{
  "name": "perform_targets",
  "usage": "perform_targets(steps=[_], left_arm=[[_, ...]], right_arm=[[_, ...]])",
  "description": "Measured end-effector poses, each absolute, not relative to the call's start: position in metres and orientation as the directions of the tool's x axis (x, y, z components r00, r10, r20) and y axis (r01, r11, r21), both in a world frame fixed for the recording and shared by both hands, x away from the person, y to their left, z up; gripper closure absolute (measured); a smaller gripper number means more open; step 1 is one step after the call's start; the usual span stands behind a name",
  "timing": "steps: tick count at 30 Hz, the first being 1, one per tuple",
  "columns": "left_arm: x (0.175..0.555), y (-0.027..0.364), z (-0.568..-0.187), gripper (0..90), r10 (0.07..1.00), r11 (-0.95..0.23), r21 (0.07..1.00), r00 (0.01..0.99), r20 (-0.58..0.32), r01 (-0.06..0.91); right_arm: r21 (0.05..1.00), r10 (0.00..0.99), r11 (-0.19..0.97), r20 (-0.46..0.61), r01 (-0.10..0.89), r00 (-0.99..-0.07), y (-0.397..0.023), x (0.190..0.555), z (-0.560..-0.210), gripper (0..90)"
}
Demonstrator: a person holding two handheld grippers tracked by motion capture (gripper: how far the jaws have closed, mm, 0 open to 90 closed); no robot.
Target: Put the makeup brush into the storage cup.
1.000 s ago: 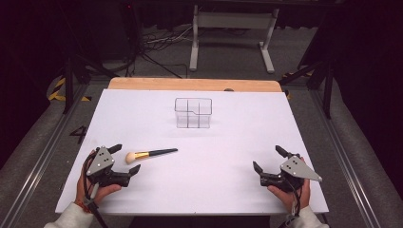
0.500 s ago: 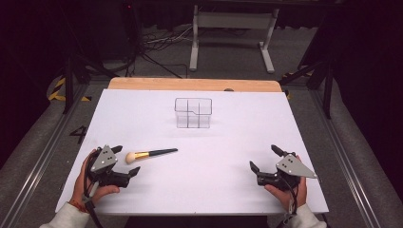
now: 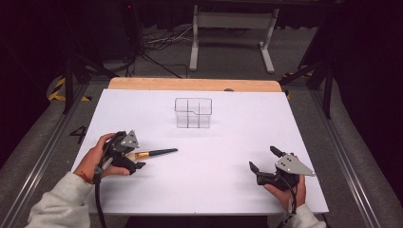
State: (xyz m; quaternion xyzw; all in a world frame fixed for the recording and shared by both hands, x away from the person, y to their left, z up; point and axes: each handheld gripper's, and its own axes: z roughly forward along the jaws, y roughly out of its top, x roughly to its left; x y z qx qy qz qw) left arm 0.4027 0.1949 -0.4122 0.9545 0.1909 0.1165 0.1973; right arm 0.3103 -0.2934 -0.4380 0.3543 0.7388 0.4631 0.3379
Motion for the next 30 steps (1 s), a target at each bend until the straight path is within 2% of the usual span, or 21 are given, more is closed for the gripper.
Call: perform_targets(steps=[1, 2, 4, 5, 7, 8, 10, 11, 16, 20, 25, 28, 30], left_arm=[[0.403, 0.195, -0.412, 14.5, 0.410, -0.849, 0.421, 0.900, 0.147, 0.318], [0.414, 0.185, -0.414, 15.0, 0.381, -0.890, 0.333, 0.909, 0.166, 0.312], [0.418, 0.182, -0.415, 19.6, 0.368, -0.900, 0.307, 0.917, 0.157, 0.309], [0.426, 0.175, -0.418, 21.7, 0.342, -0.923, 0.242, 0.926, 0.157, 0.300], [0.430, 0.170, -0.420, 23.6, 0.322, -0.934, 0.212, 0.936, 0.143, 0.289], [0.433, 0.167, -0.421, 28.7, 0.304, -0.942, 0.189, 0.942, 0.142, 0.276], [0.439, 0.161, -0.424, 30.9, 0.302, -0.948, 0.147, 0.945, 0.123, 0.283], [0.442, 0.159, -0.425, 36.4, 0.294, -0.952, 0.131, 0.948, 0.120, 0.278], [0.451, 0.153, -0.424, 43.2, 0.269, -0.961, 0.079, 0.961, 0.059, 0.264], [0.454, 0.145, -0.423, 57.6, 0.254, -0.967, 0.011, 0.967, 0.004, 0.254], [0.453, 0.135, -0.423, 64.9, 0.250, -0.967, -0.045, 0.968, 0.005, 0.250], [0.450, 0.133, -0.422, 71.2, 0.238, -0.969, -0.059, 0.971, 0.014, 0.239], [0.448, 0.132, -0.423, 71.7, 0.241, -0.969, -0.050, 0.970, 0.024, 0.242]], right_arm=[[0.923, 0.836, 0.321, -0.170, 0.213, -0.522, -0.293, 0.310, -0.438, 9.2], [0.922, 0.836, 0.322, -0.170, 0.215, -0.522, -0.294, 0.311, -0.439, 9.3], [0.921, 0.835, 0.321, -0.166, 0.219, -0.524, -0.294, 0.311, -0.439, 9.5], [0.921, 0.835, 0.321, -0.166, 0.220, -0.524, -0.294, 0.311, -0.439, 9.6], [0.921, 0.835, 0.321, -0.165, 0.222, -0.525, -0.294, 0.311, -0.440, 9.7], [0.920, 0.834, 0.323, -0.165, 0.223, -0.527, -0.294, 0.311, -0.440, 9.7], [0.918, 0.832, 0.326, -0.165, 0.227, -0.529, -0.294, 0.312, -0.441, 9.7], [0.917, 0.832, 0.327, -0.164, 0.230, -0.530, -0.294, 0.312, -0.441, 9.8], [0.913, 0.829, 0.334, -0.166, 0.234, -0.534, -0.294, 0.312, -0.441, 9.8], [0.913, 0.828, 0.333, -0.164, 0.236, -0.536, -0.294, 0.313, -0.442, 9.8], [0.910, 0.823, 0.340, -0.165, 0.239, -0.543, -0.293, 0.313, -0.443, 9.8], [0.905, 0.819, 0.350, -0.170, 0.243, -0.548, -0.292, 0.313, -0.443, 9.8], [0.903, 0.816, 0.353, -0.171, 0.243, -0.552, -0.290, 0.313, -0.444, 9.8]])
